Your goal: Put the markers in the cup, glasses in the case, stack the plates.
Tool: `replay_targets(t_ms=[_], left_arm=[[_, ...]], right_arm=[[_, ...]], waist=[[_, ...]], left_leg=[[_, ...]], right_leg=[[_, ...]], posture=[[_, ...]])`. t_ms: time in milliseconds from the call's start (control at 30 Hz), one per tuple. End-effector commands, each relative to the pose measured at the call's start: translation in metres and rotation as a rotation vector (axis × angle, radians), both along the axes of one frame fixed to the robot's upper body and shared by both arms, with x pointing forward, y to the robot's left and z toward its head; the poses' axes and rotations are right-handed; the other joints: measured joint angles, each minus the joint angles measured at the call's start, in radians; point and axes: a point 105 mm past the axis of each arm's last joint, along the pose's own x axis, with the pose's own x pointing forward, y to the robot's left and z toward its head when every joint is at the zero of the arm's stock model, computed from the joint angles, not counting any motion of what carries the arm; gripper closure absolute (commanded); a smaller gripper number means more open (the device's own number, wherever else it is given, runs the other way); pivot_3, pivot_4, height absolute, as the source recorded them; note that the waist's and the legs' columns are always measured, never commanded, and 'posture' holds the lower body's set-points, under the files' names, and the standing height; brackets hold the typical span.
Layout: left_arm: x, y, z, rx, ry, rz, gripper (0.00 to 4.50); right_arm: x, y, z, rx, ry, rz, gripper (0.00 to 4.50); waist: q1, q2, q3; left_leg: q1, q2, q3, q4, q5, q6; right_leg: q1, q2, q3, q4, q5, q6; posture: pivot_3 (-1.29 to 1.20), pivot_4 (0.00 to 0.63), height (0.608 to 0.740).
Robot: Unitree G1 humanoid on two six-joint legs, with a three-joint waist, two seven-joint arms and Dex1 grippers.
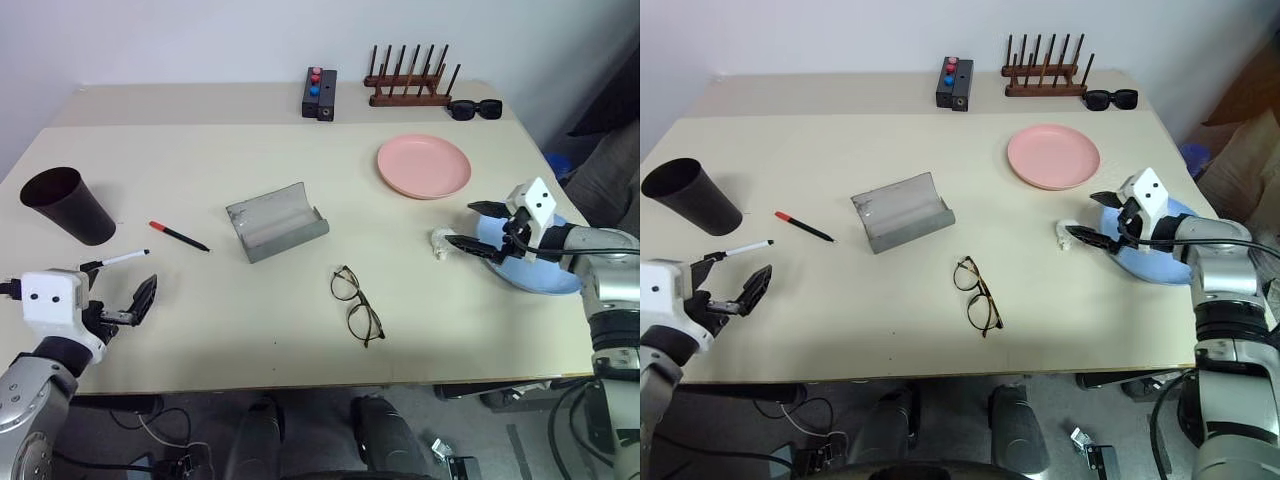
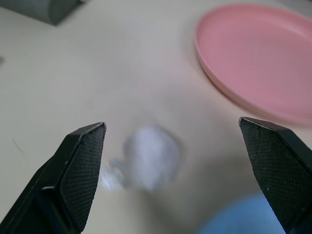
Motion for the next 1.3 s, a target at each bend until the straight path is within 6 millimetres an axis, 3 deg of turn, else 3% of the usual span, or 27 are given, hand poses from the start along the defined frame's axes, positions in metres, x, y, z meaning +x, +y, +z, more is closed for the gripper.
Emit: replay_targets(t_ms=[33,233,367,467,600,733,1000,1100,1300], left_arm=[[0.009,-0.003,0.005,0.021,-0.014,0.011,0.02],[0.036,-0.014,-0.001,-0.042,0.045,0.054,0.02],[0.064,-0.016,0.016,-0.202,-0.012,0.203,0.02],[0.081,-0.018,0.015,-0.257,0.040,0.348,0.02],[0.095,-0.027,0.011,-0.342,0.109,0.453,0.02],[0.100,-0.030,0.002,-0.344,0.195,0.546,0.02],[0.117,-0.039,-0.002,-0.385,0.259,0.520,0.02],[0.122,-0.040,-0.013,-0.415,0.334,0.542,0.02],[0.131,-0.057,-0.020,-0.524,0.414,0.486,0.02]], right_arm=[[0.000,0.025,0.020,0.021,-0.095,0.070,0.05],[-0.017,0.095,0.036,0.100,-0.150,0.237,0.05],[-0.042,0.152,0.028,0.114,-0.116,0.392,0.05],[-0.058,0.188,0.020,0.099,-0.106,0.488,0.05],[-0.070,0.215,0.011,0.089,-0.102,0.536,0.05],[-0.071,0.222,0.009,0.094,-0.111,0.528,0.05],[-0.069,0.218,0.007,0.093,-0.116,0.494,0.05],[-0.069,0.218,0.008,0.099,-0.120,0.488,0.05],[-0.072,0.218,0.006,0.102,-0.117,0.484,0.05]], waist=[[0.001,0.000,0.000],[0.002,0.000,0.000],[0.007,-0.001,0.000],[0.006,-0.002,-0.001],[0.005,-0.002,-0.001],[0.005,-0.002,-0.001],[0.007,-0.002,-0.001],[0.007,-0.002,-0.001],[0.007,-0.002,-0.001]], left_leg=[[0.000,0.000,0.000,0.000,0.000,0.000],[0.000,0.000,-0.002,0.000,0.000,0.000],[0.000,0.000,-0.004,0.001,0.000,0.000],[0.000,0.000,-0.006,0.003,0.000,0.000],[0.000,0.000,-0.006,0.003,0.000,0.000],[0.000,0.000,-0.006,0.003,0.000,0.000],[0.000,0.000,-0.007,0.003,0.000,-0.001],[0.000,0.000,-0.007,0.003,0.001,-0.001],[0.000,0.000,-0.007,0.002,0.001,-0.001]], right_leg=[[0.000,0.000,0.000,0.000,0.000,0.000],[0.000,0.001,0.000,0.002,0.000,0.001],[0.001,0.002,-0.001,0.003,0.001,0.003],[0.002,0.003,-0.002,0.004,0.002,0.005],[0.003,0.003,-0.002,0.003,0.002,0.005],[0.003,0.003,-0.003,0.004,0.002,0.006],[0.003,0.003,-0.003,0.003,0.002,0.006],[0.003,0.003,-0.003,0.003,0.002,0.006],[0.002,0.003,-0.004,0.003,0.002,0.006]], posture=[[0.00,0.150,0.740],[0.00,0.150,0.740],[0.00,0.150,0.740],[0.00,0.150,0.740],[0.00,0.150,0.740],[0.00,0.150,0.740],[0.00,0.150,0.740],[0.00,0.150,0.740],[0.00,0.150,0.740]])
